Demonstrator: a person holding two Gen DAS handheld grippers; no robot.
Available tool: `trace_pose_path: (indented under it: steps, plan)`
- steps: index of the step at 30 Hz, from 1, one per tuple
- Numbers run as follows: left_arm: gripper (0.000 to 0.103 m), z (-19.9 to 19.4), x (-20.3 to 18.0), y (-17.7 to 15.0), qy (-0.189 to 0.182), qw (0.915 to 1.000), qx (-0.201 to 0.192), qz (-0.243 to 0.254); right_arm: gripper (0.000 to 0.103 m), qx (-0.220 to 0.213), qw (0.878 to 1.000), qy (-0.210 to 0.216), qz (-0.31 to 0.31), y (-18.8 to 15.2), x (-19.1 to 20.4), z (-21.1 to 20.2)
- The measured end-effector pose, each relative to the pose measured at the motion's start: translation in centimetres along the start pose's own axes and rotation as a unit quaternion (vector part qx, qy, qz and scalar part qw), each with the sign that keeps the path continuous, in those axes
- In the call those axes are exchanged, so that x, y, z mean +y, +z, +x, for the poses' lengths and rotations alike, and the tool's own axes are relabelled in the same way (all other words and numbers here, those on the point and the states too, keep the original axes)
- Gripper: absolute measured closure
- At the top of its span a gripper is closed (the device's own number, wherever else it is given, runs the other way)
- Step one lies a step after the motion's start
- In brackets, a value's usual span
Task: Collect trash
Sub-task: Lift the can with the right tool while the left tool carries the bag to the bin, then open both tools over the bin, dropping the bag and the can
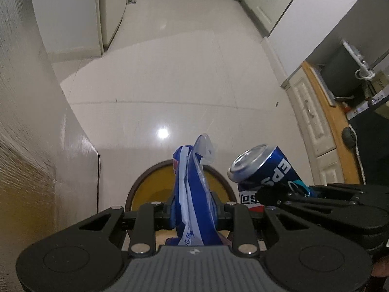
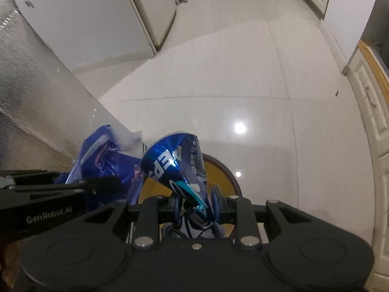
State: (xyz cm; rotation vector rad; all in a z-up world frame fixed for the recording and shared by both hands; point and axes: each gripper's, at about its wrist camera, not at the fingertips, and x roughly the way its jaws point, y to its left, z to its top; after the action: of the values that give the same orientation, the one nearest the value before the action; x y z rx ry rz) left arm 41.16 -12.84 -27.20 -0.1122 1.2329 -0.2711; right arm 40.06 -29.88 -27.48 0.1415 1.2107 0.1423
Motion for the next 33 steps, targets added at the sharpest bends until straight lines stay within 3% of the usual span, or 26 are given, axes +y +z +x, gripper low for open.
trace_pose_path:
  steps: [15, 23, 24, 28, 33]
  plan:
    - [0.075, 6.8, 2.8, -2.1, 0.027, 0.9966, 0.069, -0.037, 0.077, 0.049, 0.998, -0.007, 0.028, -1.1, -1.1, 5.7]
    - [0.075, 8.4, 4.2, -2.4, 0.025, 0.995, 0.074, -0.062, 0.077, 0.057, 0.998, -0.006, 0.024, -1.0, -1.3, 7.0]
    - [0.072, 8.5, 4.2, -2.4, 0.026, 0.9952, 0.071, -0.062, 0.077, 0.057, 0.998, -0.006, 0.023, -1.0, -1.4, 7.1]
    - [0.044, 8.8, 4.2, -2.3, 0.035, 0.9954, 0.067, -0.06, 0.077, 0.07, 0.997, -0.012, 0.026, -1.1, -1.4, 8.0]
    - [0.03, 9.3, 4.2, -2.5, 0.061, 0.9941, 0.081, -0.039, 0.077, 0.076, 0.997, -0.012, 0.018, -0.8, -1.0, 8.6]
